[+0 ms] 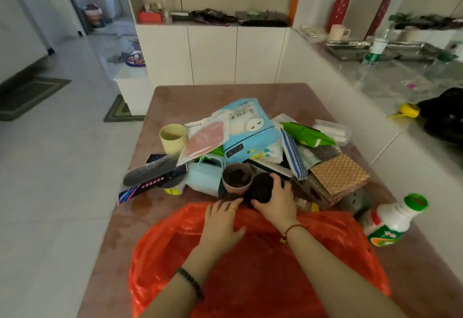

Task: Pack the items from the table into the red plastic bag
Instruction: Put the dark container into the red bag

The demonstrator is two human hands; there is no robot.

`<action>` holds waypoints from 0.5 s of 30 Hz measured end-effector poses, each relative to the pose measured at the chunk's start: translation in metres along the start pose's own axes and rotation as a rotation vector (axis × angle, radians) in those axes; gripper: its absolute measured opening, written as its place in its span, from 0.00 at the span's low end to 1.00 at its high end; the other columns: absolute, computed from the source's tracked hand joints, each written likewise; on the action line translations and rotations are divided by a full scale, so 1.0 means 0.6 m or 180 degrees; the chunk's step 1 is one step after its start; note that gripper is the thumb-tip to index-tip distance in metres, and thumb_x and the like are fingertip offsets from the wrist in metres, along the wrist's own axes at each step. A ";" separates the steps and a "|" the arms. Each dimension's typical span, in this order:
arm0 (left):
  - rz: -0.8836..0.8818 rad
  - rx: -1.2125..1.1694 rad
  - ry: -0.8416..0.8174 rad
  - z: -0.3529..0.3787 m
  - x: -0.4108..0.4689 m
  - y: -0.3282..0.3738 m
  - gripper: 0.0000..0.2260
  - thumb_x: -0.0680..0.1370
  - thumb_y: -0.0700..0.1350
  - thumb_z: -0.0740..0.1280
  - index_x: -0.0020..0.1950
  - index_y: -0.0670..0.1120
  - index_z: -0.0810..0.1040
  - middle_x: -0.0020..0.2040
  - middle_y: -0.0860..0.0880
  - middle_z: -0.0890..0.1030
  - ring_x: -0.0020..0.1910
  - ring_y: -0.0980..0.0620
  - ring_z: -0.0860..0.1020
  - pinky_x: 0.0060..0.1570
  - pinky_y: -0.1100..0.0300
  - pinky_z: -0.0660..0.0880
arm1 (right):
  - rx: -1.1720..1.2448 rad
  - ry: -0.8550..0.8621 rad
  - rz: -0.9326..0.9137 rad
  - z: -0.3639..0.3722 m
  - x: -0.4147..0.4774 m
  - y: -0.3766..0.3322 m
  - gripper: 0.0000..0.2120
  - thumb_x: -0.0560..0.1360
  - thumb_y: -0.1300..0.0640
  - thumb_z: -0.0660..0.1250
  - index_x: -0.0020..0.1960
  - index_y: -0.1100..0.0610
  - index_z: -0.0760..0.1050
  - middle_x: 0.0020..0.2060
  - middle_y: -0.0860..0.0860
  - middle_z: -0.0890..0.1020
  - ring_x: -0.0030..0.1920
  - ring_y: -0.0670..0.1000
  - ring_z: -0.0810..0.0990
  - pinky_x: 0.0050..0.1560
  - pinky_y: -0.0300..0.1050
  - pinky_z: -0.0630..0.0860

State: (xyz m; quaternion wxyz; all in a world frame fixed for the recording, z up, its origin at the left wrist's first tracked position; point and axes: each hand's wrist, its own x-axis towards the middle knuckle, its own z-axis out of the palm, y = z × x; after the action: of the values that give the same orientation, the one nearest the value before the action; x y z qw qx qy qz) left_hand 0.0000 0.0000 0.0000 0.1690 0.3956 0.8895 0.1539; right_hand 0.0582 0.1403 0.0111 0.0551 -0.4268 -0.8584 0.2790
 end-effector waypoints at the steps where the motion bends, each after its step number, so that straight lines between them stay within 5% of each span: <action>1: 0.0000 0.0153 0.0035 -0.002 0.000 -0.004 0.31 0.75 0.54 0.61 0.75 0.53 0.53 0.74 0.51 0.62 0.74 0.47 0.55 0.73 0.50 0.48 | 0.0032 0.0019 -0.0001 -0.004 0.002 -0.002 0.38 0.64 0.49 0.73 0.69 0.50 0.59 0.64 0.58 0.66 0.63 0.62 0.70 0.59 0.55 0.73; 6: -0.0066 0.0617 0.0267 -0.016 -0.008 -0.052 0.31 0.75 0.53 0.62 0.75 0.54 0.53 0.73 0.50 0.63 0.75 0.47 0.55 0.74 0.47 0.45 | 0.0552 0.0771 -0.0549 -0.033 -0.034 0.011 0.34 0.60 0.52 0.75 0.63 0.50 0.67 0.59 0.54 0.69 0.59 0.57 0.73 0.57 0.53 0.74; 10: -0.0247 0.0599 0.0862 -0.034 -0.030 -0.116 0.32 0.68 0.54 0.71 0.70 0.52 0.66 0.65 0.46 0.75 0.68 0.41 0.69 0.69 0.40 0.58 | 0.1735 0.1383 -0.1293 -0.087 -0.133 -0.005 0.30 0.61 0.49 0.71 0.62 0.54 0.69 0.56 0.48 0.71 0.58 0.37 0.69 0.60 0.26 0.64; 13: -0.0749 0.0330 0.0739 -0.058 -0.051 -0.155 0.30 0.71 0.57 0.67 0.71 0.52 0.65 0.65 0.47 0.75 0.64 0.44 0.72 0.65 0.48 0.66 | 0.2733 -0.0031 -0.1136 -0.073 -0.173 -0.025 0.25 0.59 0.45 0.69 0.56 0.46 0.73 0.51 0.36 0.79 0.55 0.34 0.75 0.55 0.27 0.70; 15: -0.1094 -0.0231 0.0482 -0.073 -0.060 -0.177 0.26 0.73 0.58 0.65 0.68 0.52 0.67 0.62 0.48 0.77 0.61 0.47 0.75 0.59 0.53 0.72 | 0.2251 -0.0973 -0.0999 -0.028 -0.177 -0.041 0.23 0.58 0.43 0.70 0.52 0.41 0.74 0.50 0.36 0.81 0.53 0.36 0.77 0.54 0.30 0.72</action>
State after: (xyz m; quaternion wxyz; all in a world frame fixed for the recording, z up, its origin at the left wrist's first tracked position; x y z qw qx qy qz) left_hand -0.0650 -0.1012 0.0028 0.1396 0.2189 0.9480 0.1841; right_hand 0.1133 0.0548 0.0535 0.1121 -0.1992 -0.7627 0.6051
